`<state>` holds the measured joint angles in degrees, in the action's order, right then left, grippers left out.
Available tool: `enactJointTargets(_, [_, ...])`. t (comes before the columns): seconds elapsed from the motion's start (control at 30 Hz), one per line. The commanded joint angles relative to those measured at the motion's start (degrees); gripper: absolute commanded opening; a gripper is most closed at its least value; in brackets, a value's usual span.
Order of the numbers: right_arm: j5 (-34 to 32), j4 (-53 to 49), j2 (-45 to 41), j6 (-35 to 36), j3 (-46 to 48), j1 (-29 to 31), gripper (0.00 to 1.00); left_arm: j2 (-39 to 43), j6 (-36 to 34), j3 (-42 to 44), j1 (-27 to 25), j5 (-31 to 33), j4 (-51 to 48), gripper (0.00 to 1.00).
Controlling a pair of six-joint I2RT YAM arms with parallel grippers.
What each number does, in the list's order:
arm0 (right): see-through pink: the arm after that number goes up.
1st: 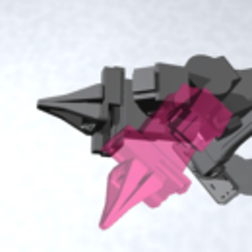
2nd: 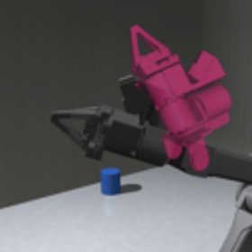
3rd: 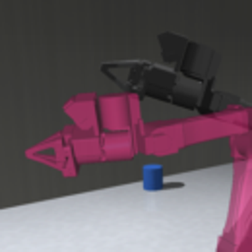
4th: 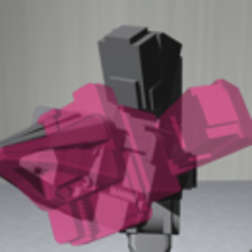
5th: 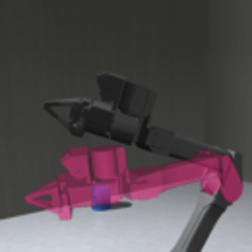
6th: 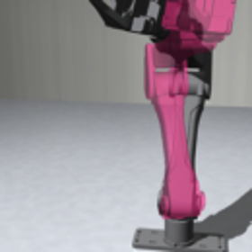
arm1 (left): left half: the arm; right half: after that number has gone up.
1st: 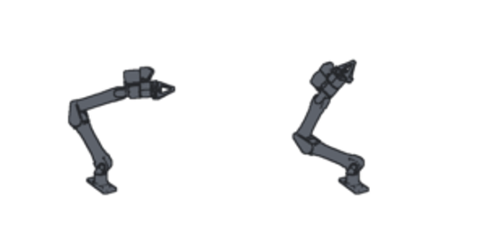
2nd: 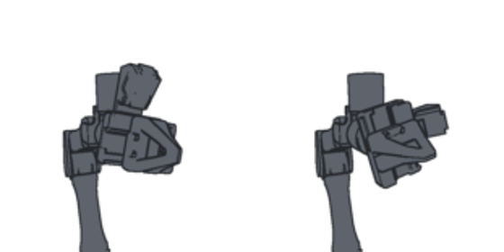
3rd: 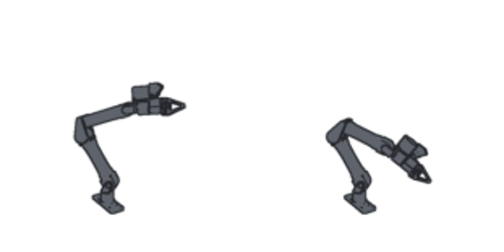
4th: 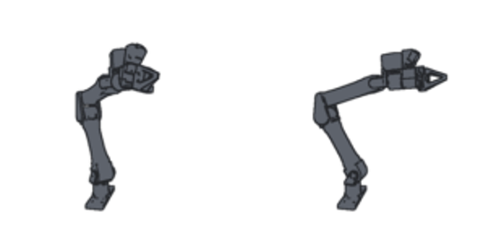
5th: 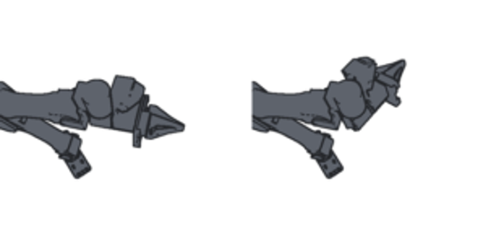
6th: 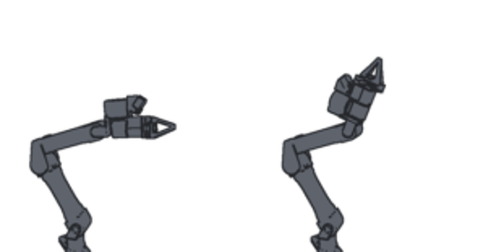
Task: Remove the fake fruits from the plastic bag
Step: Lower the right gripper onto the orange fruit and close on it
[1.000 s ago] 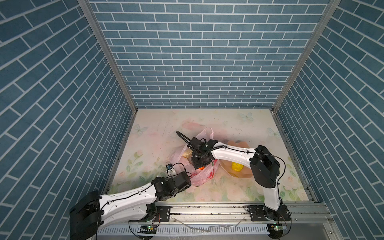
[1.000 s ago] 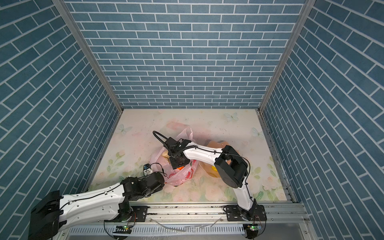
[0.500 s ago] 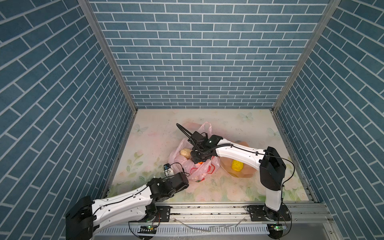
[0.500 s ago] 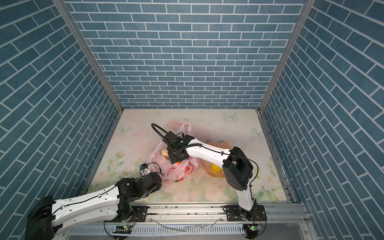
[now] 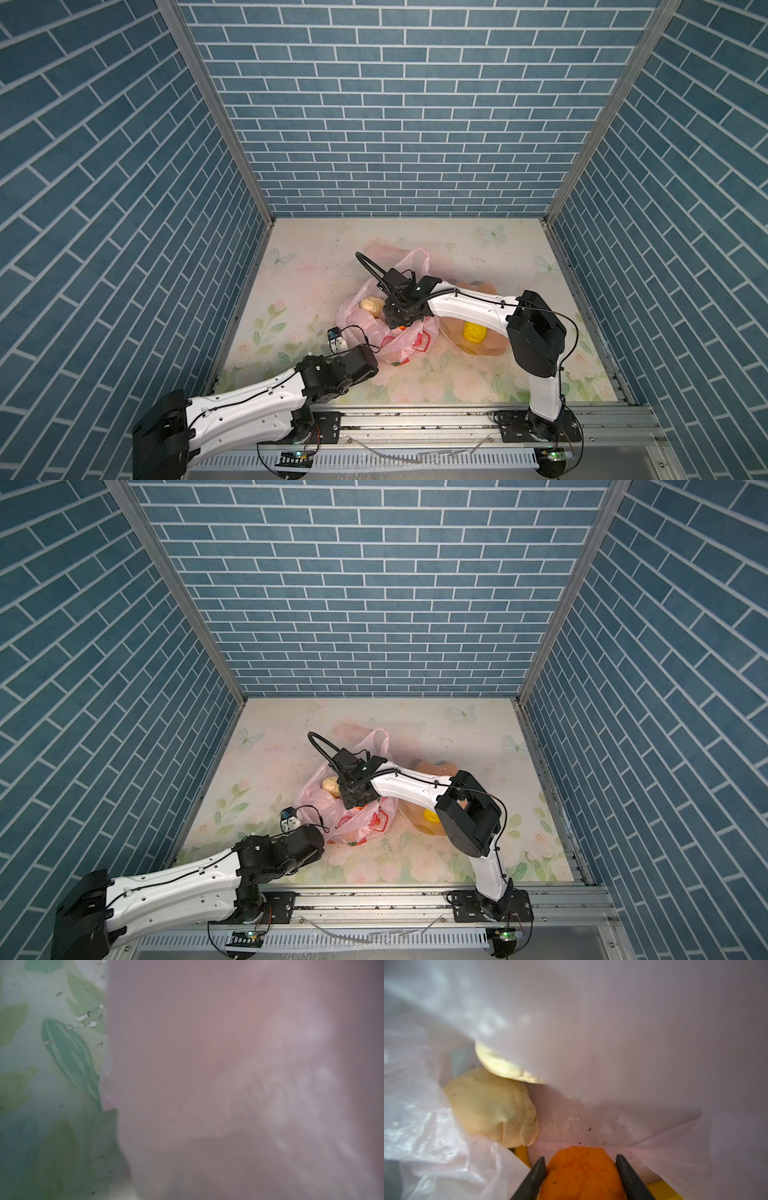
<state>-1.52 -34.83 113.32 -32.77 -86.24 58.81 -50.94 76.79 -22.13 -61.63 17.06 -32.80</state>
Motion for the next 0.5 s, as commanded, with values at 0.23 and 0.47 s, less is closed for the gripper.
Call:
enactJointTargets(0.23, [-0.2, 3.3, 3.5, -1.2, 2.5, -0.6, 0.41, -3.4, 0.5, 0.2, -0.4, 0.4, 1.6, 0.14])
enactJointTargets(0.47, [0.5, 3.5, 3.2, -1.7, 3.4, -0.6, 0.58, -4.3, 0.7, 0.6, -0.4, 0.1, 2.0, 0.14])
